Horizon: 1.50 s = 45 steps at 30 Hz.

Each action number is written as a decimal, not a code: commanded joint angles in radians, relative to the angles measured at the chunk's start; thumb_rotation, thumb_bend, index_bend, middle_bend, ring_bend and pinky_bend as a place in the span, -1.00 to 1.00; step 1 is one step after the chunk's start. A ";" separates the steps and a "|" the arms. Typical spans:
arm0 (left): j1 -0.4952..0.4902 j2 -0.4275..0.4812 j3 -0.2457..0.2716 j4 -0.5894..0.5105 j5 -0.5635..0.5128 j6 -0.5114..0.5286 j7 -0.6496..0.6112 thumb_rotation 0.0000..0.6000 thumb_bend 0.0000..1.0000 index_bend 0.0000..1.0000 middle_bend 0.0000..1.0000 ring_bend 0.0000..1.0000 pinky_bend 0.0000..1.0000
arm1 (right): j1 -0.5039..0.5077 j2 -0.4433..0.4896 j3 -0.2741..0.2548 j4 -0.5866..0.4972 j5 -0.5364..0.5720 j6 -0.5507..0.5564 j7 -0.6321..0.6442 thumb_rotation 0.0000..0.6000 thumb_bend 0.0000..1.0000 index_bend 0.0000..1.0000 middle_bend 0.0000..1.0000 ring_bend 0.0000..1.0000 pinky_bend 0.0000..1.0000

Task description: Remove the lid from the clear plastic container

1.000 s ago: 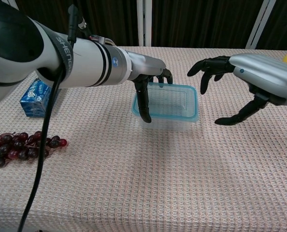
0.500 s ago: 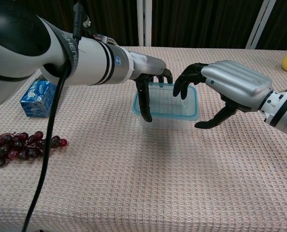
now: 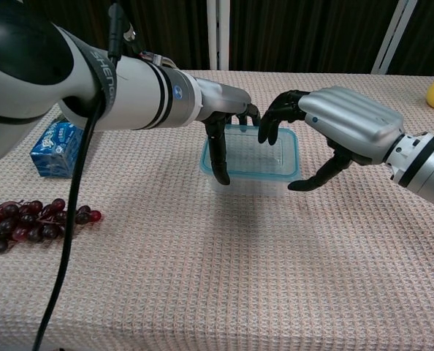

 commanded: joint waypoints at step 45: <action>0.050 0.071 0.003 -0.022 0.053 -0.145 -0.144 1.00 -1.00 -0.65 -0.40 -0.53 -0.27 | 0.038 -0.064 -0.026 0.188 -0.065 0.166 0.143 1.00 -0.01 0.01 -0.05 -0.45 -0.32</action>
